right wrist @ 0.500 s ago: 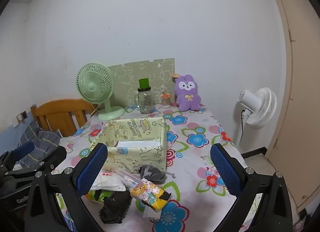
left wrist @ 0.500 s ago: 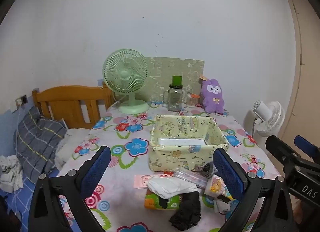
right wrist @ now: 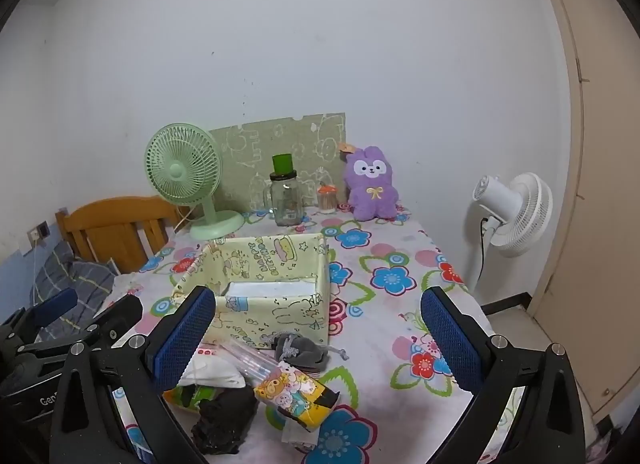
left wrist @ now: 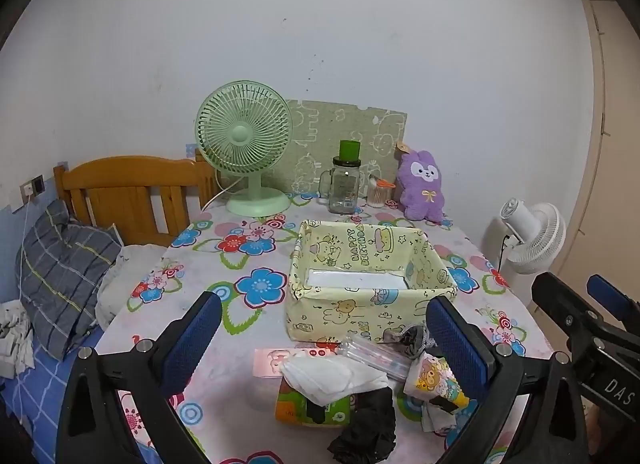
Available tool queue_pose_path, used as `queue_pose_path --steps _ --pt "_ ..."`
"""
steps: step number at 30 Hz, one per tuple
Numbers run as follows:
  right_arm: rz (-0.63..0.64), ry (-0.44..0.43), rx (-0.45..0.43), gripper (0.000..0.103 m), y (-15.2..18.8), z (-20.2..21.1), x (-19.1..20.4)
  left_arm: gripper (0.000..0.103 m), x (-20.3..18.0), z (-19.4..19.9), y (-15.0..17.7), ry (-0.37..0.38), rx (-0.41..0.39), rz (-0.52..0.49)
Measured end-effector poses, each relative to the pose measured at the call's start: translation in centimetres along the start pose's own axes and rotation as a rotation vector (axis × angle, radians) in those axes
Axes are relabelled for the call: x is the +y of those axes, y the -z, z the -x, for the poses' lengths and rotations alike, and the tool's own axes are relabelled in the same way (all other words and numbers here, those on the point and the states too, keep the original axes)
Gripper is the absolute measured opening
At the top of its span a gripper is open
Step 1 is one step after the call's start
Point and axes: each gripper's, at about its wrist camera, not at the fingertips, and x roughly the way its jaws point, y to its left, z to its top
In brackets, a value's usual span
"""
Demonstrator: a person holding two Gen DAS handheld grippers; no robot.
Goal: Organize soft objects
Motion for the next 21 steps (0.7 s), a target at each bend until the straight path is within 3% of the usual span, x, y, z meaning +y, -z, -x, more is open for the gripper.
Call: queue_pose_path --steps 21 --pt "-0.011 -0.012 -0.009 0.103 -0.2 -0.3 0.0 0.101 -0.1 -1.0 0.2 -0.006 0.007 -0.018"
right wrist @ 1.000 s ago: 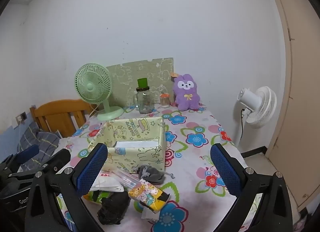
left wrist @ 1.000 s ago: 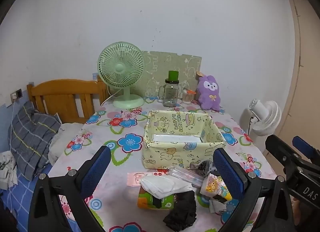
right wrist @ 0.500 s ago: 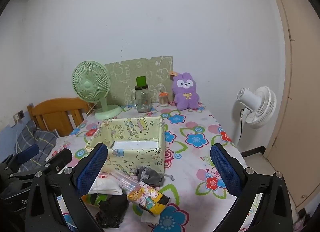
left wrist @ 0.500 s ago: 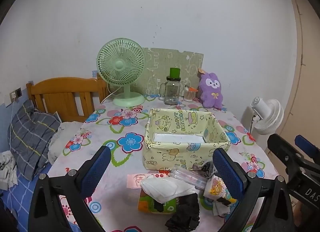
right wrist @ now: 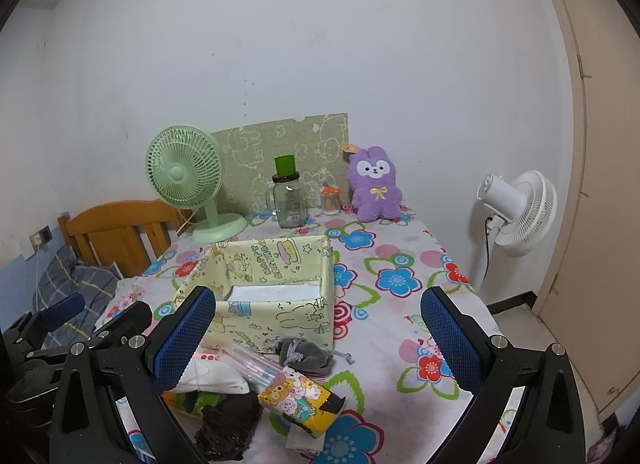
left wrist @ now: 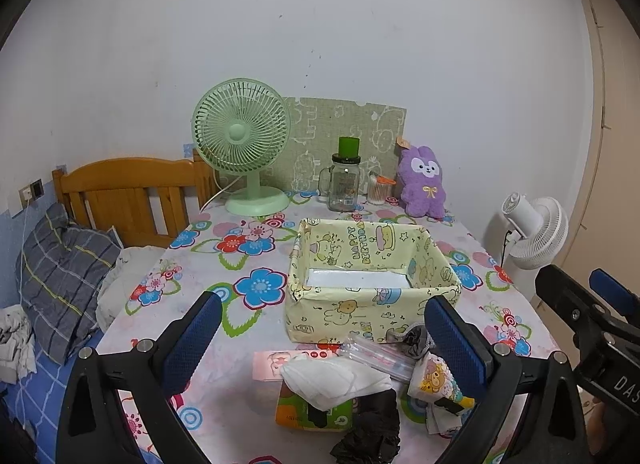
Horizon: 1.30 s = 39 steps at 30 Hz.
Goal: Organize soft objects
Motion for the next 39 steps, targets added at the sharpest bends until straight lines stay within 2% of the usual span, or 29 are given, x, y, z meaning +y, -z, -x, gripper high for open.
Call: queue_pose_path --steps 11,39 --pt "0.002 -0.001 -0.017 0.103 -0.2 0.5 0.1 0.101 -0.8 0.4 0.0 -0.006 -0.022 -0.039" --pt "0.000 -0.005 -0.022 0.103 -0.1 0.6 0.3 0.100 -1.2 0.6 0.2 0.001 -0.032 -0.046"
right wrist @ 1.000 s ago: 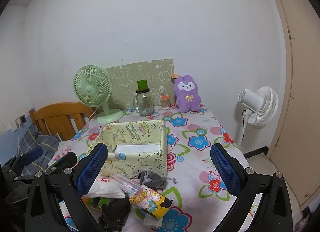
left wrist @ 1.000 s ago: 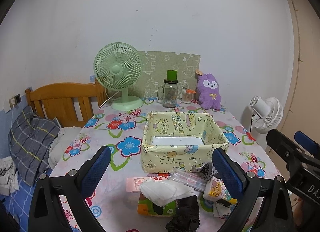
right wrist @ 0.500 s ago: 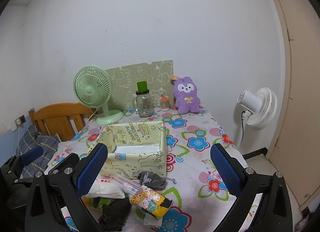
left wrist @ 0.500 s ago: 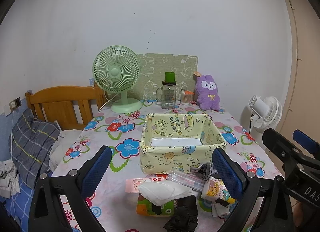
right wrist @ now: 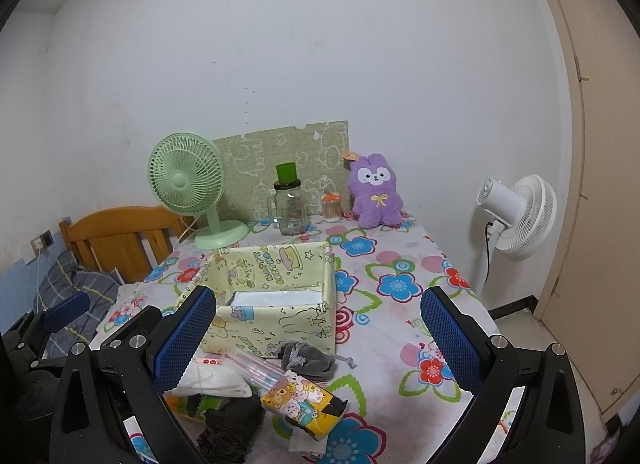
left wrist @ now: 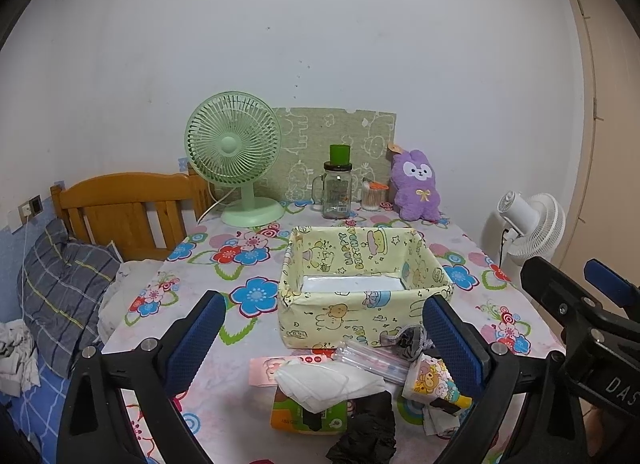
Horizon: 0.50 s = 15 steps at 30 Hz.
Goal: Organize soft objects
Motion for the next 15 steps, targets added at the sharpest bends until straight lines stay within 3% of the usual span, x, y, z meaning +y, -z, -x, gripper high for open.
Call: queue_pose_path --steps 15 --pt "-0.013 -0.022 0.023 0.103 0.3 -1.3 -0.2 0.095 -0.2 -1.3 0.3 0.008 0.021 0.010"
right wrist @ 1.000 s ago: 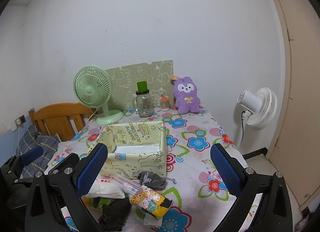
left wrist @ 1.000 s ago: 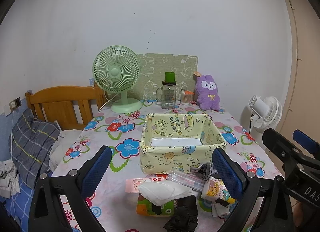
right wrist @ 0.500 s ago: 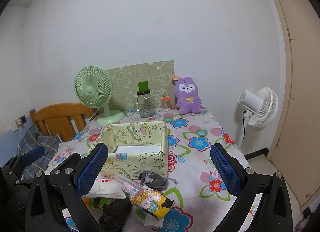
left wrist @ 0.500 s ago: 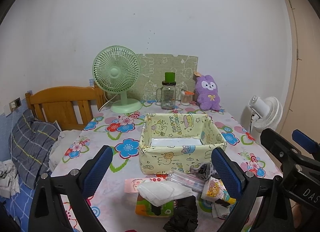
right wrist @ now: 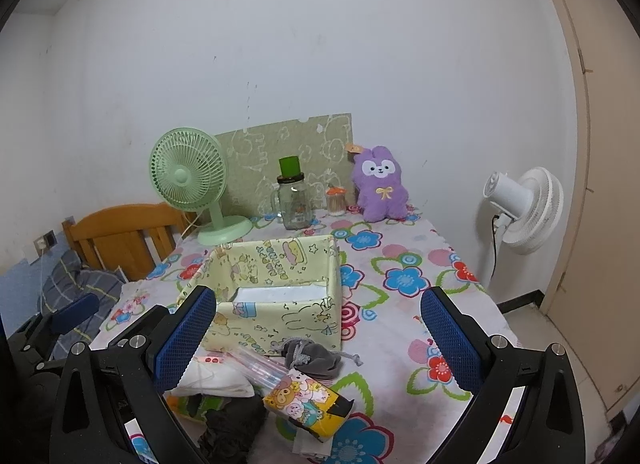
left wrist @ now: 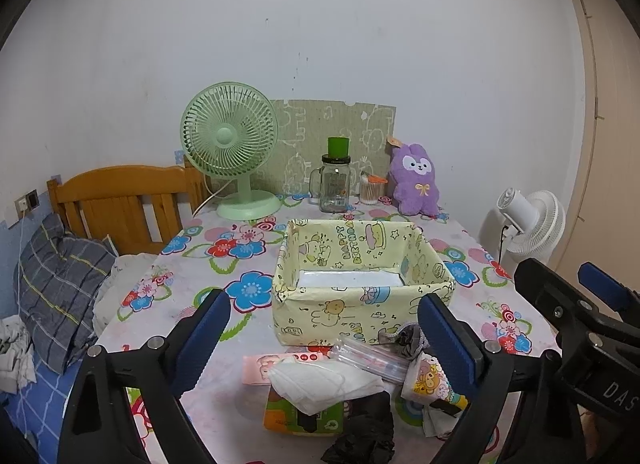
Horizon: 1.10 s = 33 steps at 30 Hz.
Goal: Organize soft objects
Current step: 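Lower the left tool to the white cloth while the right tool reaches the grey pouch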
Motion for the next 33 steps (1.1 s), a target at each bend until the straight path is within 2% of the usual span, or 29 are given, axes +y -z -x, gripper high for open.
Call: queue_pose_path --steps 16,33 --pt "0.019 -0.025 0.043 0.100 1.4 -2.0 0.1 0.094 0.2 -1.9 1.5 0.020 0.040 0.001" --pt "0.022 -0.048 0.143 0.100 4.5 -5.2 0.6 0.091 0.3 -4.5 4.5 0.023 0.134 -0.012"
